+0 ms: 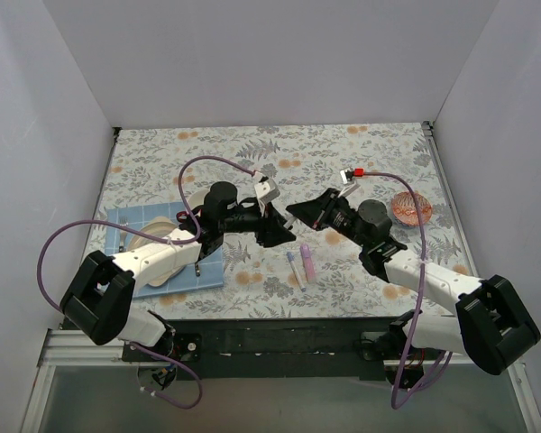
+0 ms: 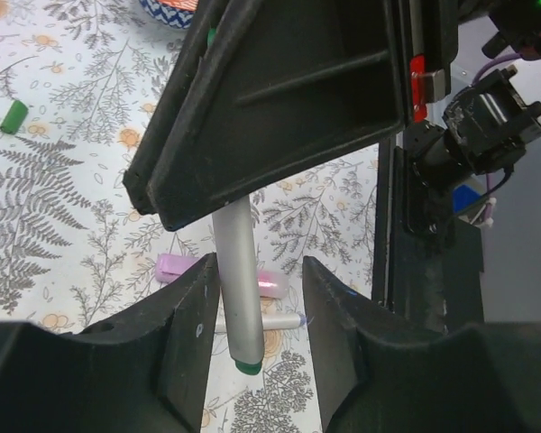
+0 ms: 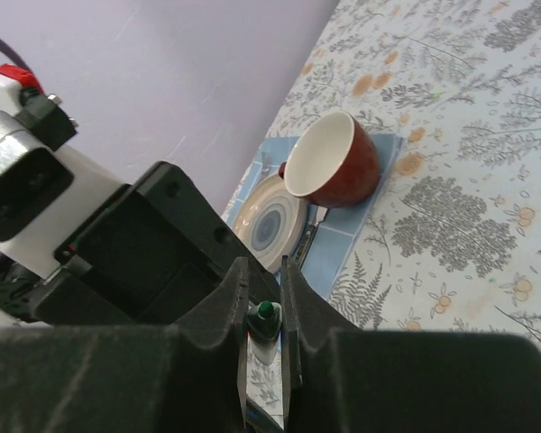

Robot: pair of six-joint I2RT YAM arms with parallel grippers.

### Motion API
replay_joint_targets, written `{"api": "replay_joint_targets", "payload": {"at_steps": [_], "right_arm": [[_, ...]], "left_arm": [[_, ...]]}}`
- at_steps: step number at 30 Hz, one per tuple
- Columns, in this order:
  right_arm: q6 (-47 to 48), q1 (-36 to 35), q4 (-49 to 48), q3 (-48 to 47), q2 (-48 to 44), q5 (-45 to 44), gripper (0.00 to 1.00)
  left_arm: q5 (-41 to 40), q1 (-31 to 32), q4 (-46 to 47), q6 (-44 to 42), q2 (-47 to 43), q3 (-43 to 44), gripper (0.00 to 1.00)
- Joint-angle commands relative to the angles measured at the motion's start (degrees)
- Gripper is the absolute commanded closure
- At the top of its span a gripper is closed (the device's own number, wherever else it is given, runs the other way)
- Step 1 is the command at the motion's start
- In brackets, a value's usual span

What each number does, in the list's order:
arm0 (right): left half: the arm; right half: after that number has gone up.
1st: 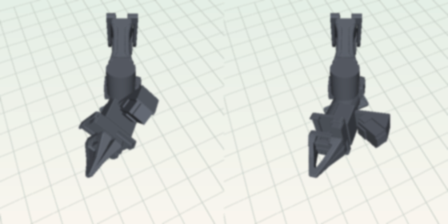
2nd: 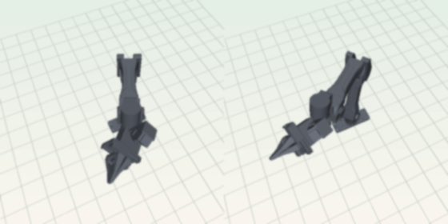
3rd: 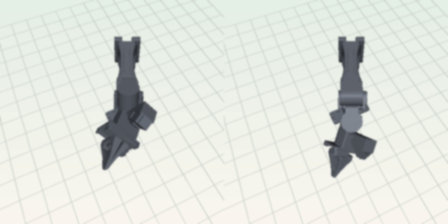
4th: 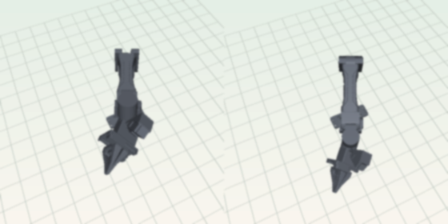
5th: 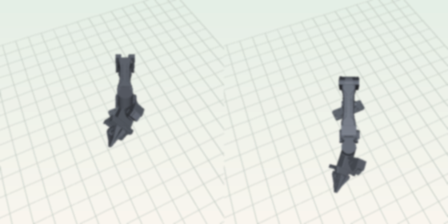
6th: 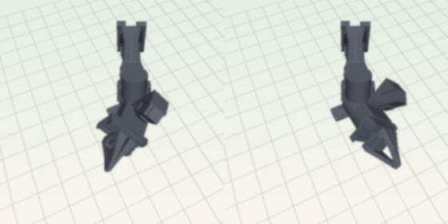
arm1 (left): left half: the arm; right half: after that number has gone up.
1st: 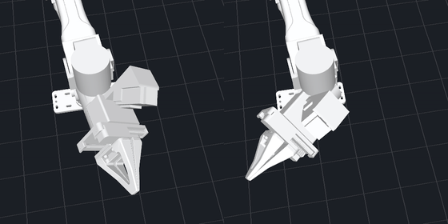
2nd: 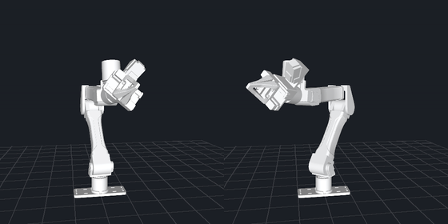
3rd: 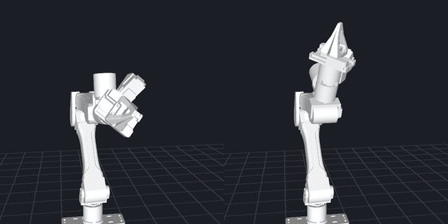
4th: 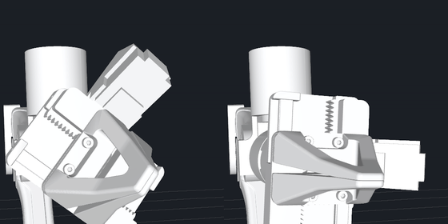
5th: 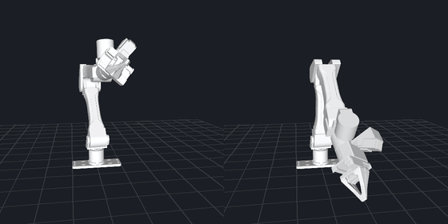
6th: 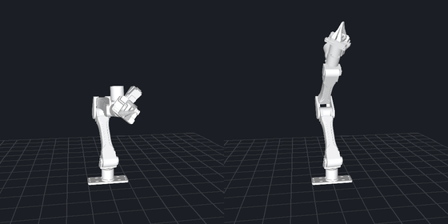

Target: Insert the pens into the pen caps

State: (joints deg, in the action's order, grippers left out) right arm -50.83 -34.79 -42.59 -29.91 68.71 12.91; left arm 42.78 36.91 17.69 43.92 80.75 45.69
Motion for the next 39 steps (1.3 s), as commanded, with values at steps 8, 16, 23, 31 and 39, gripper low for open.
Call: {"api": "replay_joint_targets", "payload": {"at_steps": [8, 16, 23, 31, 39], "right_arm": [[1.3, -0.2, -6.1, -5.1, 0.2, 11.1, 0.99], [3.3, -0.5, -5.1, -6.6, 2.0, 18.5, 0.99], [7.7, -0.5, 1.7, -8.3, 0.6, 18.6, 0.99], [8.2, -0.5, 3.1, -8.2, -0.2, 18.5, 0.99], [11.6, -0.4, 9.4, -11.0, -2.4, 15.8, 0.62]], "left_arm": [[2.0, 0.0, -2.3, 4.6, 0.3, 5.3, 0.99], [1.3, -1.1, -9.5, 8.9, 2.2, 10.8, 1.0], [7.4, -1.2, -17.3, 6.2, 4.2, 15.4, 0.59], [9.0, -1.1, -20.1, 4.7, 3.6, 15.0, 0.96], [3.4, -1.2, -19.6, 4.3, -0.1, 11.9, 1.0]]}}
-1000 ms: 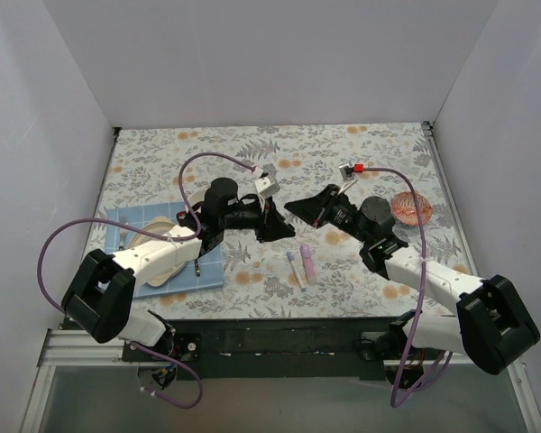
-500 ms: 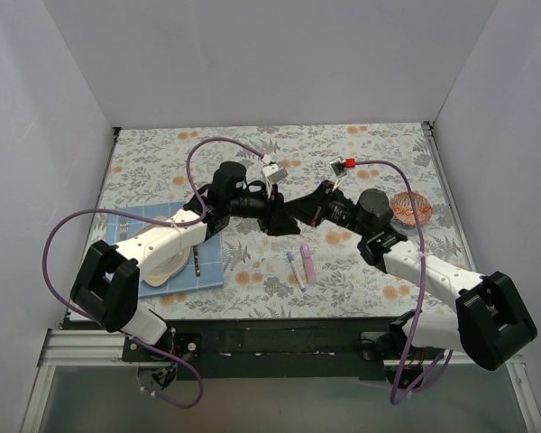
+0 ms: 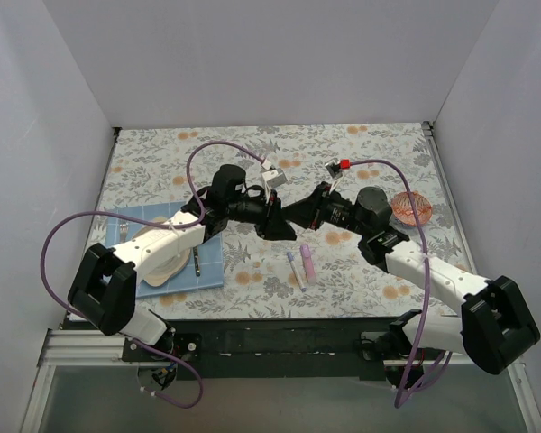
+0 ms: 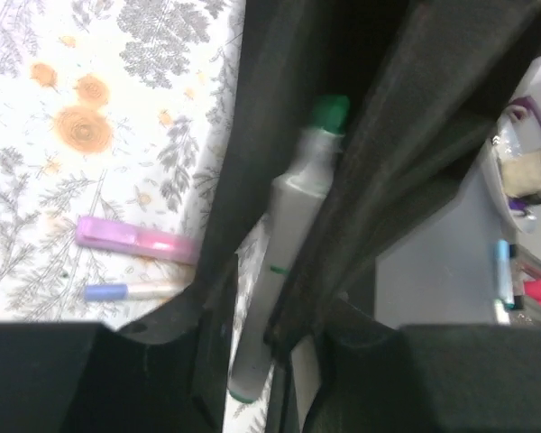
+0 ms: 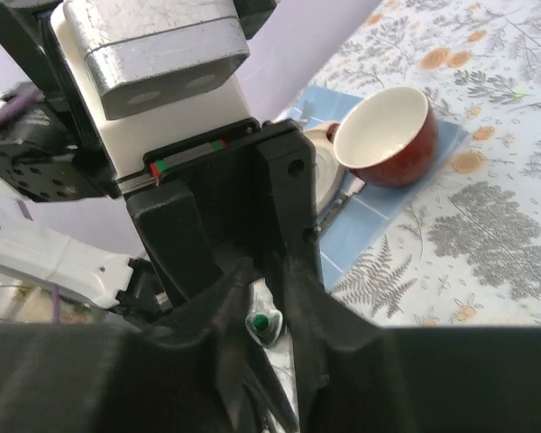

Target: Insert the pens into the pen caps

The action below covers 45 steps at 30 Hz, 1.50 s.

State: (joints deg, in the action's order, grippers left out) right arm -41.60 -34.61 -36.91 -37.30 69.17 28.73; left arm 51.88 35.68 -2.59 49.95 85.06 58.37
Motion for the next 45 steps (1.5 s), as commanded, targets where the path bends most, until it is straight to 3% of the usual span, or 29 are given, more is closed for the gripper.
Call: {"api": "replay_joint_targets", "payload": {"at_steps": [1, 4, 9, 16, 21, 26, 34, 45], "right_arm": [[2.9, -0.5, 5.2, -3.8, -3.6, -0.9, 0.47], [7.0, -0.2, 13.0, -5.6, -6.9, -4.9, 0.38], [16.4, 1.9, 27.4, -10.0, -9.9, -14.4, 0.35], [18.9, 7.8, 30.5, -12.6, -5.3, -12.1, 0.37], [17.7, 8.5, 22.4, -12.8, -2.4, 5.1, 0.41], [7.5, 8.1, 3.3, -5.8, -5.8, 11.8, 0.4], [2.7, 5.2, -0.9, -4.4, -4.8, 10.1, 0.44], [3.4, -2.2, -0.9, -2.4, -1.9, 3.4, 0.49]], "left_arm": [[-7.3, 0.0, 0.2, -1.7, -5.8, -1.0, 1.0], [-13.8, -0.5, -0.4, -1.5, -8.7, -2.5, 1.0], [-22.9, -1.4, 1.8, 2.1, -14.2, -6.5, 1.0], [-22.6, -1.6, 3.2, -1.2, -20.4, -10.7, 1.0], [-19.7, -1.5, 2.9, -3.1, -21.3, -12.0, 1.0], [-16.0, -1.6, 0.7, -3.1, -19.1, -10.3, 1.0], [-9.3, -1.6, 1.4, -1.5, -16.1, -8.4, 1.0], [-7.4, -1.6, 6.2, 0.9, -16.9, -9.1, 1.0]]}}
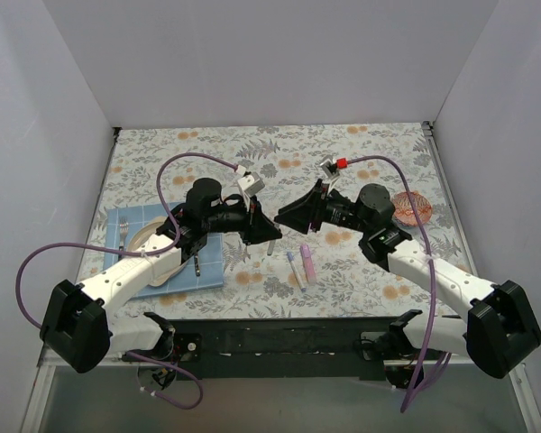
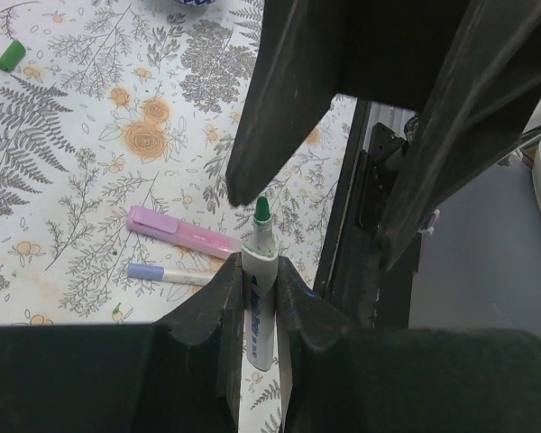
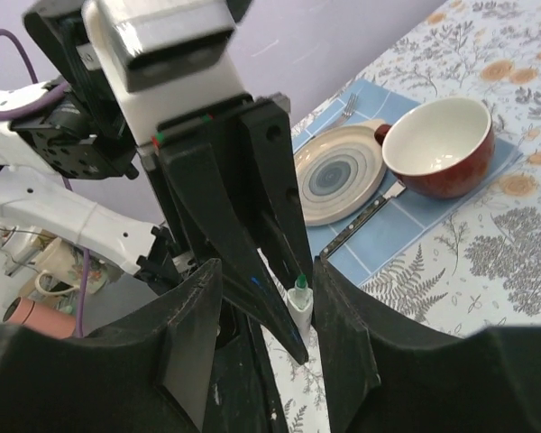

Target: Insert the pens into the pen caps

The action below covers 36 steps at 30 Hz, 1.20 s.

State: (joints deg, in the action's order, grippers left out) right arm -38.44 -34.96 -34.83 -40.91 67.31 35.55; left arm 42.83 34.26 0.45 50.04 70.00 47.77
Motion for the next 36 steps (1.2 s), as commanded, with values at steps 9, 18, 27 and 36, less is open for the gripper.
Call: {"api": "replay_joint_targets", "payload": {"at_steps": [9, 18, 27, 36], "right_arm": [[-2.2, -5.0, -3.8, 4.6, -1.7, -9.8, 0.63], [-2.6, -6.1, -4.7, 4.1, -1.6, -10.7, 0.99], [-2.4, -6.4, -5.5, 2.8, 0.4, -8.8, 0.77], [-2.8, -7.9, -6.4, 0.8, 2.8, -9.4, 0.77]], "left_arm": [[3.1, -0.3, 5.4, 1.5, -2.5, 0.8, 1.0], [5.2, -0.4, 6.1, 1.8, -2.8, 0.5, 1.0], [8.8, -0.4, 6.2, 1.7, -2.1, 0.6, 1.0], [10.3, -0.5, 6.2, 1.6, -1.5, 0.8, 1.0]]}}
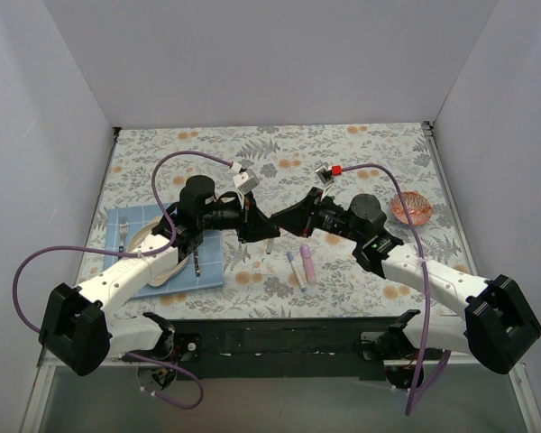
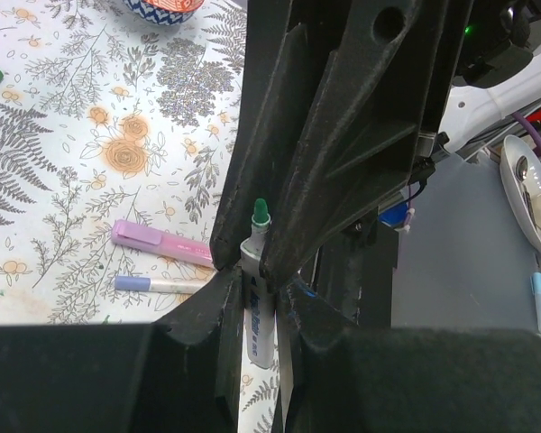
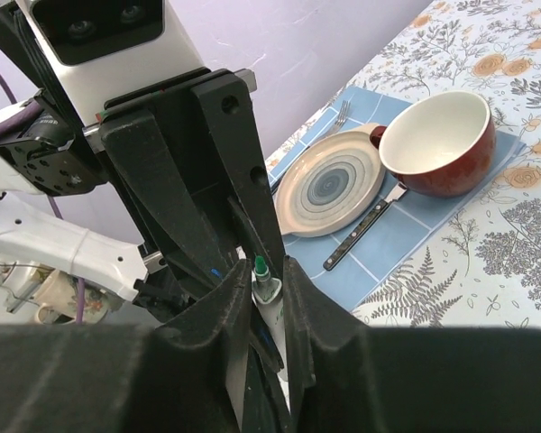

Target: Insert the pens into the pen caps

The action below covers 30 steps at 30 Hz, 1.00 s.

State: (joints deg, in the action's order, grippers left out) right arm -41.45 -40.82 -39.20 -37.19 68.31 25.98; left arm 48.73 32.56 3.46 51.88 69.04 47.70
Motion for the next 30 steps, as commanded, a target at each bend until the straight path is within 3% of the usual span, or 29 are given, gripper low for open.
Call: {"api": "replay_joint_targets", "payload": {"at_steps": [1, 4, 9, 10, 13, 17, 30], "right_arm": [[0.4, -2.2, -2.0, -3.0, 2.3, 0.0, 0.85], [0.4, -2.8, -2.8, -2.9, 2.8, 0.0, 0.98], [0.2, -3.2, -3.6, -2.4, 2.2, -0.9, 0.99], [0.2, -3.2, -3.6, -2.3, 1.6, -1.5, 0.99], [0.1, -3.2, -3.1, -1.9, 0.0, -3.8, 0.99], [0.0, -3.1, -2.1, -2.5, -1.5, -6.0, 0.99], [0.7, -1.3, 1.0, -4.0, -4.2, -7.3, 0.99]], "left_arm": [[4.4, 1.2, 3.2, -0.2, -0.7, 0.9, 1.0], [4.4, 1.2, 3.2, -0.4, -0.7, 0.9, 1.0], [3.6, 1.2, 2.7, -0.3, -0.5, 1.5, 0.99], [3.6, 1.2, 2.3, -0.3, -0.3, 1.6, 0.88], [4.4, 1.1, 1.5, -0.5, 0.4, 1.9, 0.72], [5.3, 1.2, 0.8, -0.9, 1.1, 1.8, 0.64], [3.0, 0.9, -0.1, -2.4, -0.1, 1.3, 0.66]]}}
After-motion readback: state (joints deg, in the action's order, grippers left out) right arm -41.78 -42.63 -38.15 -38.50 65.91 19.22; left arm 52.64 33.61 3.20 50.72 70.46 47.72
